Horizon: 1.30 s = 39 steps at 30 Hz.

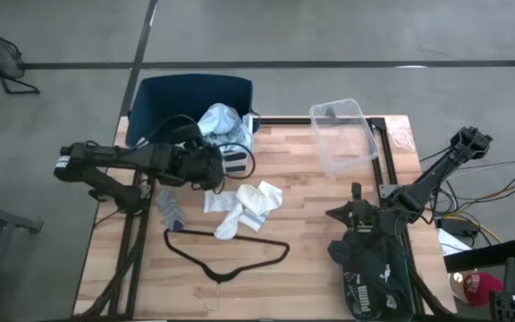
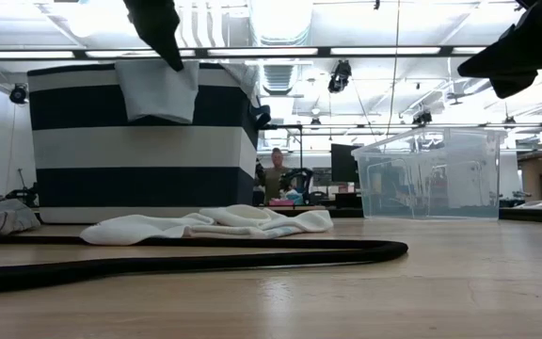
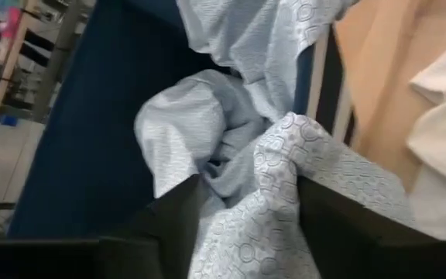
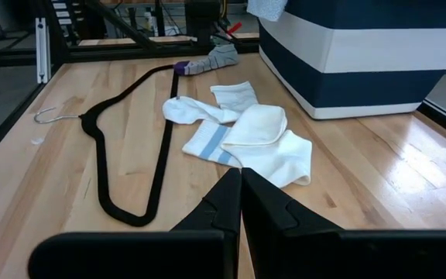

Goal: Pick & Place Cloths
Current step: Put the white shirt into the laundry organizer

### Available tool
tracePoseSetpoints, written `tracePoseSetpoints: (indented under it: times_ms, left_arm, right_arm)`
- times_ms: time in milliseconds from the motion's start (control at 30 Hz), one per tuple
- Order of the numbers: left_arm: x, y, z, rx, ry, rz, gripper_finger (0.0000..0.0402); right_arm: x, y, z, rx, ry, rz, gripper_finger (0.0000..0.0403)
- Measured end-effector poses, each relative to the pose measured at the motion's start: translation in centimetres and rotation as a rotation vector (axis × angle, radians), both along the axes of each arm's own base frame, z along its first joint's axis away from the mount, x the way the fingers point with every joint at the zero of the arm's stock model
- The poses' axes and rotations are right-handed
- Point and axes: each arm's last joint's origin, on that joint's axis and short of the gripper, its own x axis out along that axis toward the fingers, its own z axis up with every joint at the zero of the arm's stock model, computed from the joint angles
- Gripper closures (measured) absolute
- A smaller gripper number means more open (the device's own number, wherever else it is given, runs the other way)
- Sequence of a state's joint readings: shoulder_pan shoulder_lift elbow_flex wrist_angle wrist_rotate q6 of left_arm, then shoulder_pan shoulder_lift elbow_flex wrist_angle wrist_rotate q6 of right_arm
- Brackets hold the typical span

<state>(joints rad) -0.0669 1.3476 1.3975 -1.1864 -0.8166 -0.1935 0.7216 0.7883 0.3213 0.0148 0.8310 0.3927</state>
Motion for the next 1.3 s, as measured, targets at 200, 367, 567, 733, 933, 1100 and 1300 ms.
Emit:
tracePoseSetpoints:
  times_ms: [200, 367, 567, 733, 933, 1100, 1300]
  left_arm:
    - [0.0, 0.0, -0.1, 0.015, 0.032, -0.027, 0.0325]
    - [-0.1, 0.0, 0.8, 0.023, 0.019, -0.039, 0.039]
    - [-0.2, 0.2, 3.0, 0.114, -0.028, -0.02, 0.0396]
    - [-0.7, 0.8, 5.0, 0.369, -0.054, 0.123, 0.0393]
    - [-0.9, 3.0, 5.5, 0.426, -0.099, 0.276, 0.039]
    - [-0.7, 5.6, 4.5, 0.2, -0.13, 0.289, 0.0368]
    - [-1.3, 8.1, 4.3, -0.063, -0.267, 0.358, 0.0304]
  right_arm:
    - [0.0, 0.0, 0.0, 0.002, -0.003, 0.0, 0.0394]
    - [0.0, 0.0, 0.0, 0.002, -0.003, -0.002, 0.0394]
    - [0.0, 0.0, 0.0, 0.002, -0.003, -0.002, 0.0394]
    - [0.0, 0.0, 0.0, 0.002, -0.003, -0.001, 0.0394]
    - [0.0, 0.0, 0.0, 0.003, -0.004, -0.001, 0.0394]
    - [0.0, 0.0, 0.1, 0.007, -0.008, 0.0, 0.0394]
    - [0.0, 0.0, 0.1, 0.01, -0.01, 0.0, 0.0394]
